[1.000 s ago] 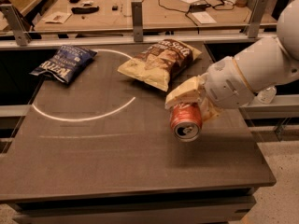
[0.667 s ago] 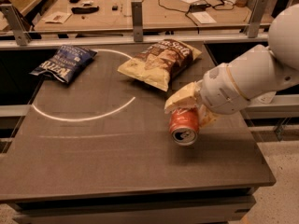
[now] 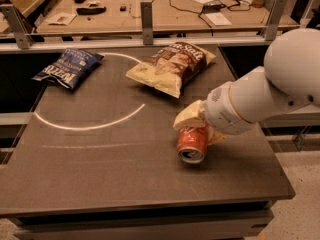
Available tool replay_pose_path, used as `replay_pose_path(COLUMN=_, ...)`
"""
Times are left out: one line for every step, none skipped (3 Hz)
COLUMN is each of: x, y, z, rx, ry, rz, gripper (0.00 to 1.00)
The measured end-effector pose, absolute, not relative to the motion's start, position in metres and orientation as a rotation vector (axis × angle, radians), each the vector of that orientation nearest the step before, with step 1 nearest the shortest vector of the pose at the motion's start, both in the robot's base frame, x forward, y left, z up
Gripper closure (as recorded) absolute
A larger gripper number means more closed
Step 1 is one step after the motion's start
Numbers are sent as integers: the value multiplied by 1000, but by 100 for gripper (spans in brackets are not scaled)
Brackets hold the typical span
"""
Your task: Knock coke can over
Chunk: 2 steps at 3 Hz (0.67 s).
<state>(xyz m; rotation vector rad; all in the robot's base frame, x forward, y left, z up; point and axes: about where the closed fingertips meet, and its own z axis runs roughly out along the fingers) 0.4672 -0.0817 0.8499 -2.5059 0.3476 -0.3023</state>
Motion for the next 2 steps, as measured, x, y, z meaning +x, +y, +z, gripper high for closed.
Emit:
replay_pose_path(x=475, y=-79, z=846, rx=-2489, ry=384, rz=-240, gripper=84)
replay_pose_path(x=472, y=-79, z=847, rx=-2496, ry=377, rz=-223, gripper=61)
